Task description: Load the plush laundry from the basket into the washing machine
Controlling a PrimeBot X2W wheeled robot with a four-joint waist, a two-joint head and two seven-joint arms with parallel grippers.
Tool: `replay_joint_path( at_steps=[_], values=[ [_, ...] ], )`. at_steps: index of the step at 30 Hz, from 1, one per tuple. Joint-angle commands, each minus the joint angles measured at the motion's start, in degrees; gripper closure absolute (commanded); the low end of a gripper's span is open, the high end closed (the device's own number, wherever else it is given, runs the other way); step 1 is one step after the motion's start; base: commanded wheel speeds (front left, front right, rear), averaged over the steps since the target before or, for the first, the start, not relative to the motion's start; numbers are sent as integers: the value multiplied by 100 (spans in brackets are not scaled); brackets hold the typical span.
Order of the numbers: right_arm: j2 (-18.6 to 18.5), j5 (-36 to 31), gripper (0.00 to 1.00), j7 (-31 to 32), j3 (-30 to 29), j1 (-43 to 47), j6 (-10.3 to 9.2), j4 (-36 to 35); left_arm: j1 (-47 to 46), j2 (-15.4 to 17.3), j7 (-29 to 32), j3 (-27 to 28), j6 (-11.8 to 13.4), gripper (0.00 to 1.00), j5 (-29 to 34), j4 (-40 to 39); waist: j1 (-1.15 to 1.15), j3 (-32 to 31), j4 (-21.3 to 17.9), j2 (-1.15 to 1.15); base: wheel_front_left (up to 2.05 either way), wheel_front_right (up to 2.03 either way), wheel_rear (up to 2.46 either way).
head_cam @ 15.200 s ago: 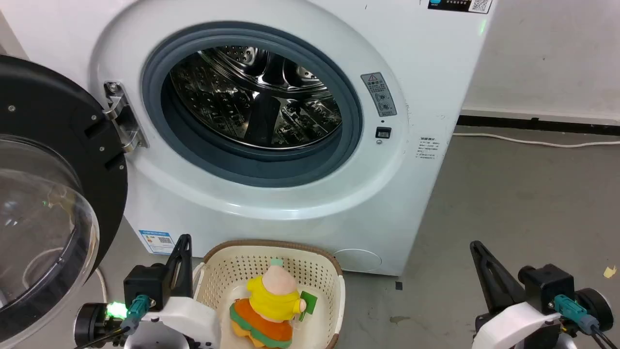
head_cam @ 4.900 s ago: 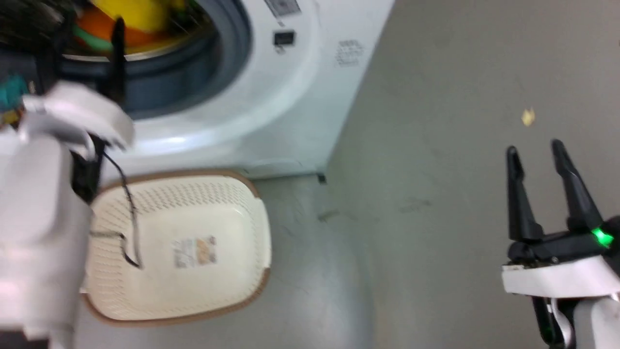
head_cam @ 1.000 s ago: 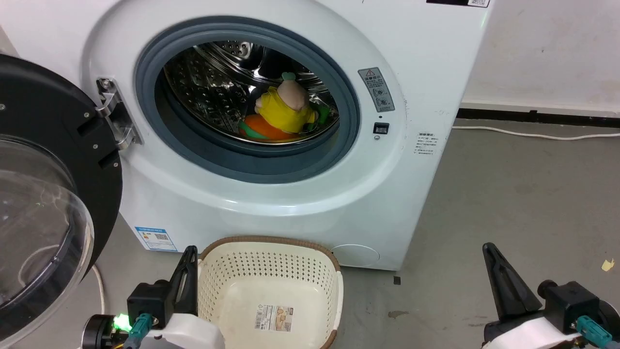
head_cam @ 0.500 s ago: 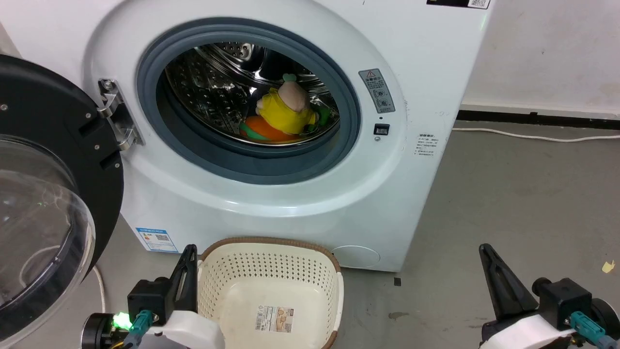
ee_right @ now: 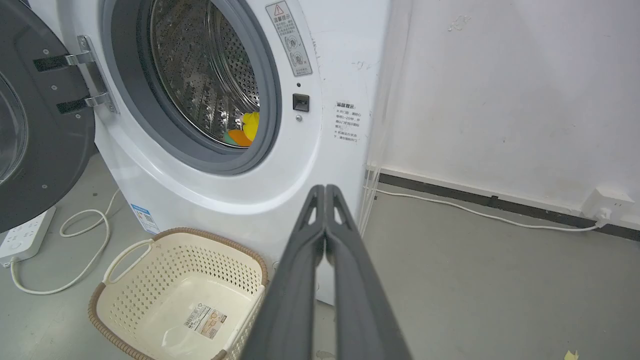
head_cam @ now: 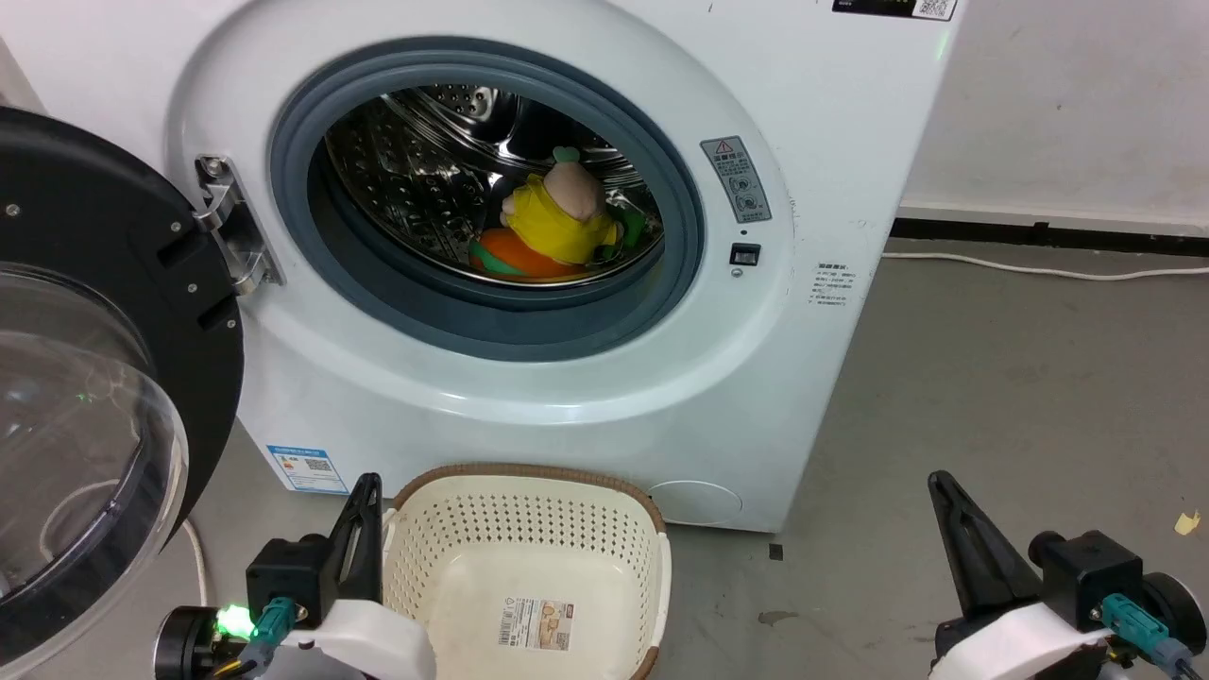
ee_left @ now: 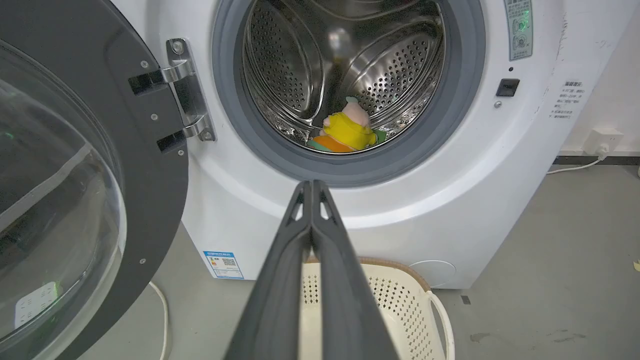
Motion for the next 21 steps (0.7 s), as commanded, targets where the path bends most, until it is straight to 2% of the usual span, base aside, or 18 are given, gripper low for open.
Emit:
replay_joint_path(
  at_steps=[1, 21],
  values=[
    [-1, -33, 100, 42, 15, -76, -4, 20, -17, -29, 34, 40, -26, 100, 60, -43, 0, -4, 2, 0, 0, 0, 0],
    [-1, -112, 100, 265, 50, -159, -5, 56, -20, -112, 257, 158, -85, 100, 192, -171, 0, -38, 16, 0, 0, 0, 0]
  ],
)
